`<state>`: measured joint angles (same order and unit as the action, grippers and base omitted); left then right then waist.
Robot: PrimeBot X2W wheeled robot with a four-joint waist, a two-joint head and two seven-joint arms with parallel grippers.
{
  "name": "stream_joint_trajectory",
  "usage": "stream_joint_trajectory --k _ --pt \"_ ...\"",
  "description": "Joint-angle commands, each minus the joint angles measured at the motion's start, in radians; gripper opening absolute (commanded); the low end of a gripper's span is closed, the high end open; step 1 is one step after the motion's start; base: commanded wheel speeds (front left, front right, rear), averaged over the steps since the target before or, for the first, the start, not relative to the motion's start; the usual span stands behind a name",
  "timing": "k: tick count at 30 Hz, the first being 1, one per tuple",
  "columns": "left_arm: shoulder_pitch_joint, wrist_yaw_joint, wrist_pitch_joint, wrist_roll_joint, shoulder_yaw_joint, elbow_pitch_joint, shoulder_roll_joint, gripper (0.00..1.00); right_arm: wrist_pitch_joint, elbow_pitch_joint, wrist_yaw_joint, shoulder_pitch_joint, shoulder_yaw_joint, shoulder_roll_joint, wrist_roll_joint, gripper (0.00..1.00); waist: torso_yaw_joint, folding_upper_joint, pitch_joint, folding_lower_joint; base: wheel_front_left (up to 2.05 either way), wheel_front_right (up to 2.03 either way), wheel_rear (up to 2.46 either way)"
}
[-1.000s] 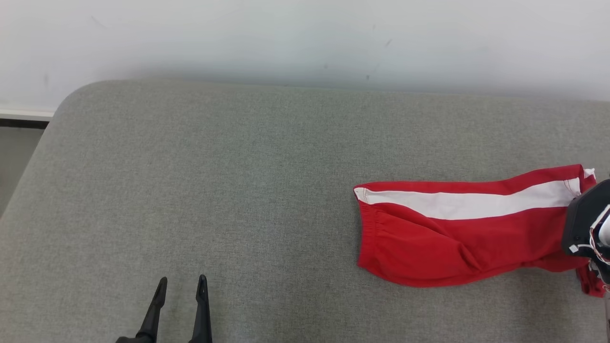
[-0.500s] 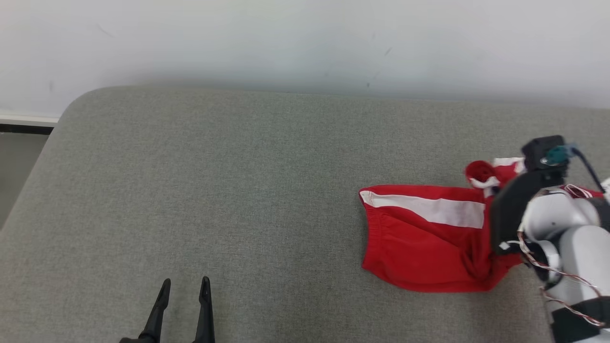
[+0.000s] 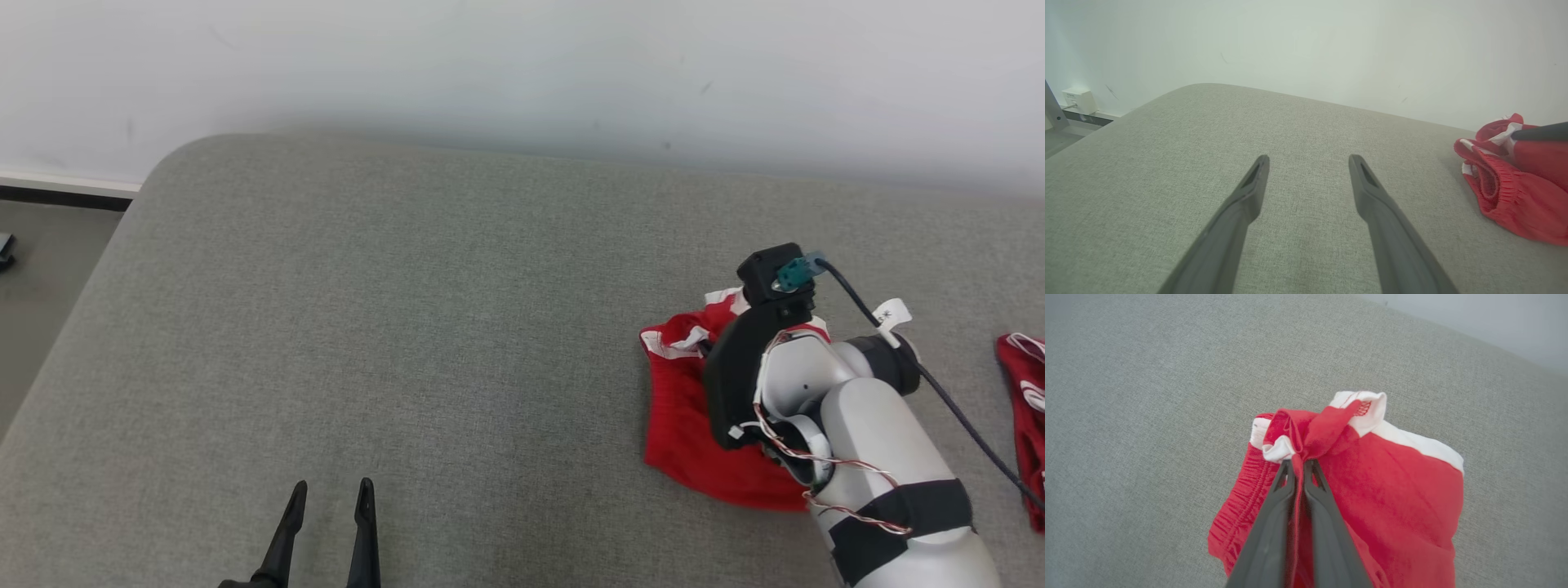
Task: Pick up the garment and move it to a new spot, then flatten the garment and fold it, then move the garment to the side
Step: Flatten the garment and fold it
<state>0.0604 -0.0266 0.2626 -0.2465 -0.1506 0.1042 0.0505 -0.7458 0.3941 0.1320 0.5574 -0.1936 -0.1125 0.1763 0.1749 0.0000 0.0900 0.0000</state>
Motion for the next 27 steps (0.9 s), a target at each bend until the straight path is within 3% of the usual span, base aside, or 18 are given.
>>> stream_joint_trajectory --k 1,7,8,9,10,18,26,27 --pt "0.007 0.001 0.003 -0.004 0.001 -0.002 0.000 1.00 0.011 0.015 -0.003 0.012 -0.007 0.010 0.011 0.00 0.008 0.0000 0.001 0.0000 0.00 0.00 0.00" --pt "0.008 0.001 0.003 -0.005 -0.003 -0.001 0.000 1.00 0.029 0.085 -0.003 0.035 -0.030 0.027 0.013 0.00 0.020 0.0000 0.003 0.0000 0.00 0.00 0.00" --pt "0.008 0.000 0.003 -0.005 -0.003 0.000 0.000 1.00 0.035 0.098 -0.003 0.040 -0.032 0.029 0.013 0.13 0.022 0.0000 0.003 0.0000 0.00 0.00 0.00" --pt "0.008 -0.001 0.003 -0.006 -0.003 0.002 0.000 1.00 0.043 0.107 -0.003 0.041 -0.036 0.032 0.015 0.47 0.023 0.0000 0.003 0.0000 0.00 0.00 0.00" --pt "0.008 -0.002 0.003 -0.007 -0.002 0.004 0.000 1.00 0.049 0.118 -0.003 0.041 -0.037 0.036 0.024 1.00 0.024 0.0000 0.002 0.0000 0.00 0.00 0.00" --pt "0.024 -0.006 0.003 0.003 0.008 0.009 0.000 1.00 0.206 0.092 -0.003 0.069 -0.060 0.051 0.164 1.00 0.006 0.0000 -0.029 0.0000 0.00 0.00 0.00" --pt "0.045 -0.003 0.003 0.012 0.012 -0.004 0.000 1.00 0.326 0.052 -0.003 -0.001 0.024 -0.060 0.121 1.00 -0.027 0.0000 -0.058 0.0000 0.00 0.00 0.00" --pt "0.044 -0.002 0.003 0.012 0.013 -0.007 0.000 1.00 0.330 0.050 -0.003 -0.017 0.031 -0.076 0.106 0.65 -0.032 0.0000 -0.057 0.0000 0.00 0.00 0.00"
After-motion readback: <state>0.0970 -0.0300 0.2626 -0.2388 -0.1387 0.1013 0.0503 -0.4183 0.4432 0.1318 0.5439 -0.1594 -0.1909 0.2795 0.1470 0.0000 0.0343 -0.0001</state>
